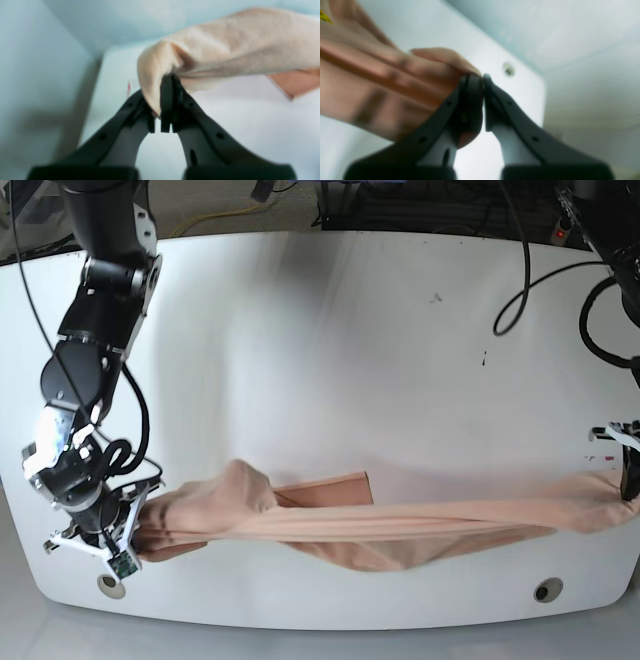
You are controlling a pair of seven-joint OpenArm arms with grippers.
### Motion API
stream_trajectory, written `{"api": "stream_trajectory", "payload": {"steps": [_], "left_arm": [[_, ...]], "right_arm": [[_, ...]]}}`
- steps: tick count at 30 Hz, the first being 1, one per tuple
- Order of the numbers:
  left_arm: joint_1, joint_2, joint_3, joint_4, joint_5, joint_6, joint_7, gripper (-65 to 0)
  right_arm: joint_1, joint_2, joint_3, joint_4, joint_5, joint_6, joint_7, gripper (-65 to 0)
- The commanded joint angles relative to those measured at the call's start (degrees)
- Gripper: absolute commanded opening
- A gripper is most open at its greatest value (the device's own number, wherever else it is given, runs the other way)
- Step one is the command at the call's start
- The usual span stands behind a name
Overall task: Fold the T-shirt properly
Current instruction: 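Lift the shirt with both grippers and spread them apart, shaking it out, then lay the shirt down, regrasp its edge with the right gripper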
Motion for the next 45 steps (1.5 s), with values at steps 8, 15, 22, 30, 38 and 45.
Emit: {"api": "stream_trajectory", "payload": {"steps": [8, 15, 22, 30, 38, 45], "left_arm": [[16.5, 2.4, -6.9, 0.4, 1.7, -6.2, -1.2, -65.0], [26.4, 3.8, -7.3, 0.3, 1.7, -10.0, -1.3, -65.0], [33.0, 3.9, -7.3, 0.2, 1.7, -11.4, -7.2, -65.0], [35.9, 3.9, -7.3, 0.2, 1.8, -11.3, -10.8, -65.0], [35.9, 3.9, -7.4, 0.2, 1.9, -11.3, -10.8, -65.0], [36.0, 3.9, -7.4, 0.2, 1.9, -11.3, -10.8, -65.0]], "right_arm": [[-25.8, -8.7, 11.2, 11.4, -2.1, -0.7, -0.4, -63.3], [-35.2, -16.3, 17.8, 11.1, -2.1, -0.7, -0.4, -63.3], [-40.7, -22.9, 17.4, 13.9, -2.1, -0.7, -0.5, -60.9], [-39.7, -26.4, 17.4, 12.3, 4.1, -0.7, -0.9, -20.1], [-34.0, -25.8, 17.8, 1.2, 11.5, -0.7, -4.0, -24.4], [-28.9, -25.8, 17.8, -7.8, 12.4, -0.7, -2.8, -27.1]]}}
